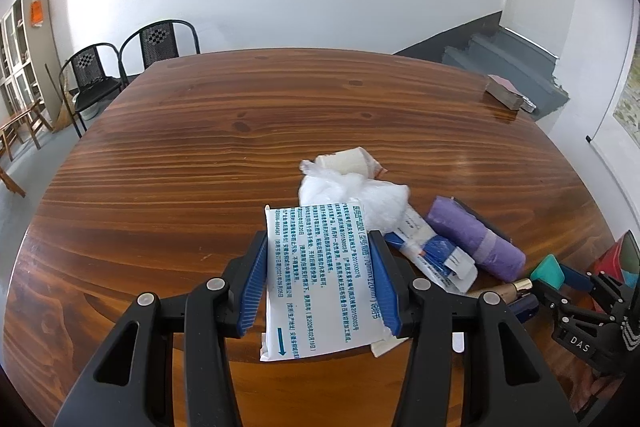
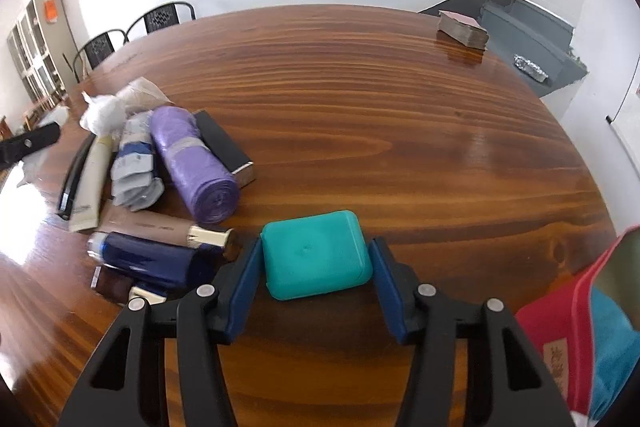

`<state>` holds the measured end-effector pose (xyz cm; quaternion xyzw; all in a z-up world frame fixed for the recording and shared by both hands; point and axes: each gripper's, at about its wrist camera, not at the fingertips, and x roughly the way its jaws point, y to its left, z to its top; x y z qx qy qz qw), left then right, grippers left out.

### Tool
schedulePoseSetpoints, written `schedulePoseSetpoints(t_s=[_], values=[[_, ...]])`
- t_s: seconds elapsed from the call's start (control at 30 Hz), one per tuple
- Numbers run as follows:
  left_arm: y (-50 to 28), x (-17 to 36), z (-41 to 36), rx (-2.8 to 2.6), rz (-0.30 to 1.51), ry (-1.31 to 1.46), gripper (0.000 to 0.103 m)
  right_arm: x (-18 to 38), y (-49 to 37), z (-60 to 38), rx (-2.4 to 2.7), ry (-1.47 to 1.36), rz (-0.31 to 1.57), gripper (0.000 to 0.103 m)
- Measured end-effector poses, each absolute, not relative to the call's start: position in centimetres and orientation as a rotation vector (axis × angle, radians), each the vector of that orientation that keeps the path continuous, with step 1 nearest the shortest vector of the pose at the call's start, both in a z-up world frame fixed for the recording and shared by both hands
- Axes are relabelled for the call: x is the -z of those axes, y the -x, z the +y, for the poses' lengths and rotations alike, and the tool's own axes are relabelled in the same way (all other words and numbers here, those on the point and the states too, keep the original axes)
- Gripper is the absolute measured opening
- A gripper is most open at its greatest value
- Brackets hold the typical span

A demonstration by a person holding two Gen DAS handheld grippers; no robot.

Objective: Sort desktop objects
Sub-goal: 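Grasp the white sachet packet with the left tool while the right grasps the teal soap box, then carry the sachet and soap box into the pink tin and release both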

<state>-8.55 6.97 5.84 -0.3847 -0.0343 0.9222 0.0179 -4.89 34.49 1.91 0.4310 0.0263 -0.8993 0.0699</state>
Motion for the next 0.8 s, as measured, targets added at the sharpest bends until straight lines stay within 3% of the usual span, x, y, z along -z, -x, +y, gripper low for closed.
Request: schedulePoseSetpoints(t_s=[0.8], values=[[5.4, -7.1, 13.3, -2.729, -0.018, 1.105, 0.052, -10.2, -6.9, 43.0, 3.067, -0.914, -0.253, 0.058]])
